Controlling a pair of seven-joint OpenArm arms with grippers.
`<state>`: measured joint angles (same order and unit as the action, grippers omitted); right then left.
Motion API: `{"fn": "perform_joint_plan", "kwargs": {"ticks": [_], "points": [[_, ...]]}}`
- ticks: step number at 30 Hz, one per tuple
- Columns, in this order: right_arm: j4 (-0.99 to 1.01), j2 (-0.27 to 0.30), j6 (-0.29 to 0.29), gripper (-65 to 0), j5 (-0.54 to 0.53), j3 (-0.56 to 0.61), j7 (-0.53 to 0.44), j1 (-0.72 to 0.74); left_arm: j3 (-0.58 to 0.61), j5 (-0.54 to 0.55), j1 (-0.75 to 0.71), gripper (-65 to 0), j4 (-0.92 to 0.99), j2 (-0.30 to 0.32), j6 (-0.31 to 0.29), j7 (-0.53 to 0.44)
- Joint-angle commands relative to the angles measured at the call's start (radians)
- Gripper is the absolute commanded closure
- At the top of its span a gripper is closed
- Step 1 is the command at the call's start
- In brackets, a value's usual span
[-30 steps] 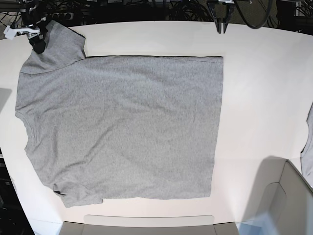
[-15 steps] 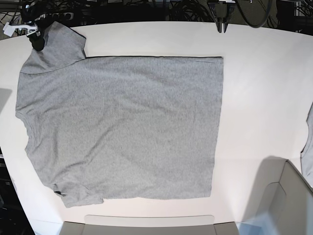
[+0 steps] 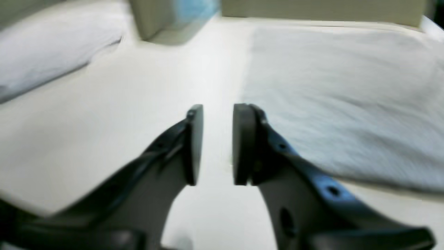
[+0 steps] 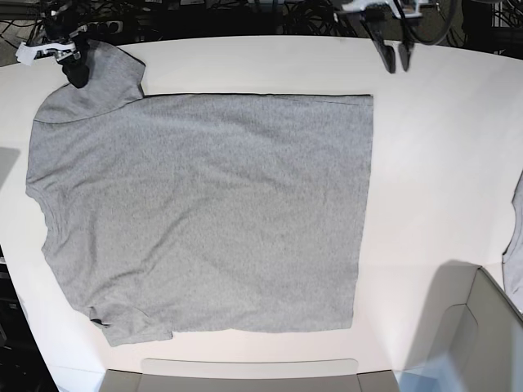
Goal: Fold the T-shirt properly
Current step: 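Move right gripper to sleeve corner, left gripper to hem corner, then pinch the shirt edge with both grippers and lift it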
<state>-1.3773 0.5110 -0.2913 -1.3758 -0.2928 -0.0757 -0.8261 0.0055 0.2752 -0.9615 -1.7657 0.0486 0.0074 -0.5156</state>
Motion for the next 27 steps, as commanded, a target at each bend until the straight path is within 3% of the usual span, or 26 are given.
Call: {"fn": "perform_joint_plan", "kwargs": {"ticks": [1, 6, 11, 15, 18, 23, 27], "points": [[-0.006, 0.008, 0.013, -25.6, 0.019, -0.003, 0.014, -0.014, -0.005, 0.035, -0.003, -20.2, -0.053, 0.021, -0.005, 0.061], [-0.006, 0.011, 0.013, -25.6, 0.020, -0.003, 0.014, -0.016, 0.006, 0.259, 0.095, -21.6, -0.159, 0.158, -0.005, 0.501], [-0.003, 0.015, 0.013, -25.6, 0.020, -0.003, 0.014, -0.016, -0.071, 0.540, 0.201, -21.5, -0.141, 0.187, -0.007, 0.782], [-0.001, 0.015, 0.013, -25.6, 0.020, -0.003, 0.014, -0.017, -0.138, 0.620, 0.246, -21.5, -0.139, 0.191, -0.007, 1.013], [-0.001, 0.015, 0.013, -25.6, 0.020, -0.003, 0.014, -0.017, -0.164, 0.615, 0.298, -21.5, -0.115, 0.182, -0.007, 1.115], [-0.003, 0.015, 0.013, -25.6, 0.020, -0.003, 0.014, -0.017, -0.166, 0.622, 0.372, -21.5, 0.031, 0.182, -0.008, 1.142], [-0.004, 0.016, 0.013, -25.6, 0.022, -0.003, 0.015, -0.017, -0.155, 0.622, 0.385, -21.5, 0.079, 0.182, -0.094, 1.147]]}}
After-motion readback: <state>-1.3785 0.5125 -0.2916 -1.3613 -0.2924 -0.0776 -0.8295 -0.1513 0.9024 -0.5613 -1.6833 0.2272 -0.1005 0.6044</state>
